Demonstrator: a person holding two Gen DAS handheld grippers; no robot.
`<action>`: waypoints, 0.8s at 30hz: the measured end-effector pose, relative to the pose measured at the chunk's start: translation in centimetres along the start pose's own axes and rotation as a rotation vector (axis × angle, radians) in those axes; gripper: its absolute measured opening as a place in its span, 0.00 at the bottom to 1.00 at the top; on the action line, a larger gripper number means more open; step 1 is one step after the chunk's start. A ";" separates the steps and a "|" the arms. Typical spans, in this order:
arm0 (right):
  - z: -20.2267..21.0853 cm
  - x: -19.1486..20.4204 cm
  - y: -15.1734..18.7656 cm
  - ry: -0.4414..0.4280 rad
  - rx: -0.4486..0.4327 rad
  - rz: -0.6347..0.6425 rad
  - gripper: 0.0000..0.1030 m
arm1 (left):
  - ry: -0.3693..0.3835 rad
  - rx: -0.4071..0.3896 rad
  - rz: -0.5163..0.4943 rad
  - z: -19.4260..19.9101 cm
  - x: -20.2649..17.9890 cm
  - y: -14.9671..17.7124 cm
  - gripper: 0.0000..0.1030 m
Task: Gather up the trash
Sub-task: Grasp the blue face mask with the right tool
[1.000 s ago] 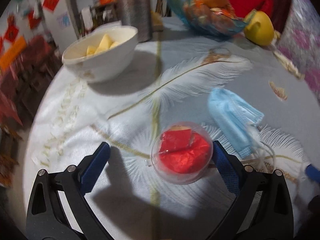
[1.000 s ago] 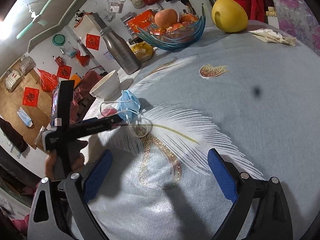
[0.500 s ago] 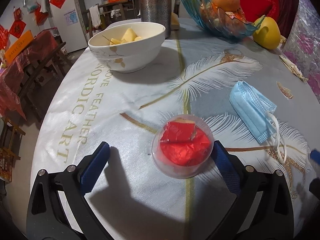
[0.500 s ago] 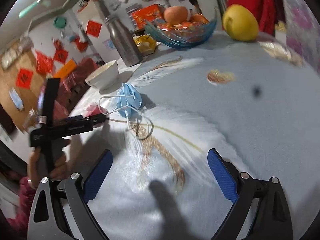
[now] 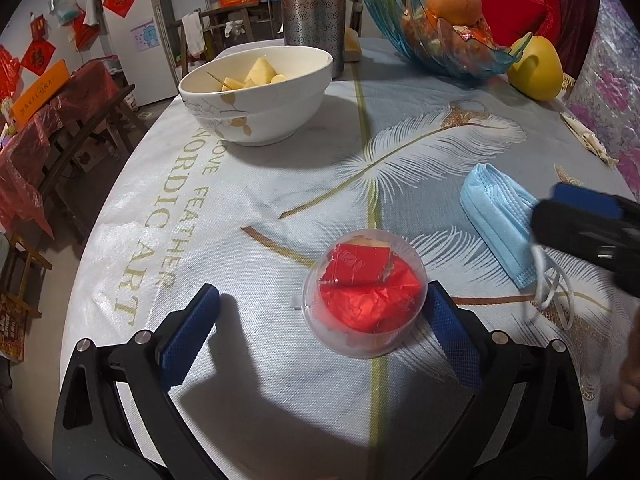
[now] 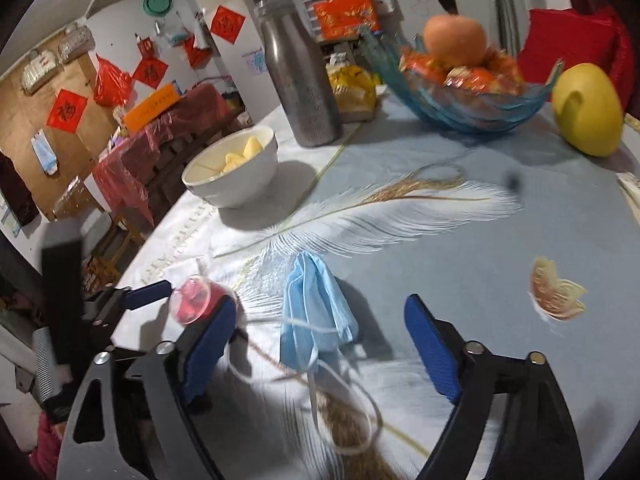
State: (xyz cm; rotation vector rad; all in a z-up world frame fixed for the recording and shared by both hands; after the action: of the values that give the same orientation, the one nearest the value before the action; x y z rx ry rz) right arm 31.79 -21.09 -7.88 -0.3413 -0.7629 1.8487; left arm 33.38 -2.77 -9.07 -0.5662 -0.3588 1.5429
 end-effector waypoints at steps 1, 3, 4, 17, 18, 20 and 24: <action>-0.4 0.0 0.0 -0.008 0.007 -0.003 0.76 | 0.000 0.000 0.000 0.0 0.0 0.0 0.95; -1.1 0.1 0.4 -0.024 0.020 -0.004 0.72 | -0.001 -0.001 0.001 0.0 0.0 0.0 0.95; -1.2 0.2 0.5 -0.029 0.024 0.001 0.68 | -0.001 -0.002 0.002 0.0 0.1 0.0 0.95; 0.3 -1.9 2.7 0.103 0.036 0.007 0.19 | -0.002 -0.003 0.004 0.1 0.1 0.0 0.95; 0.4 -2.1 2.8 0.097 0.033 -0.003 0.19 | -0.003 -0.004 0.004 0.1 0.1 0.0 0.95; 0.4 -2.0 2.8 0.106 0.031 0.003 0.19 | -0.005 -0.004 0.006 0.1 0.2 0.0 0.95; 0.3 -1.4 2.8 0.138 0.028 0.038 0.22 | -0.006 -0.004 0.007 0.1 0.2 0.0 0.95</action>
State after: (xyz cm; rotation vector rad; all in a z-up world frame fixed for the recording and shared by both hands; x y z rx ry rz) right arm 30.13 -23.17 -9.65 -0.4629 -0.6396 1.8488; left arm 33.34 -2.56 -8.99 -0.5669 -0.3650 1.5507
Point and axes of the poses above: each gripper's, at about its wrist camera, not at the fingertips, and z roughly against the way its jaws point, x to its left, y to its underside, the point moved 2 cm from there along -z, roughly the way its jaws point, and after that the axes turned 15 degrees about z, right-handed, at the moved point
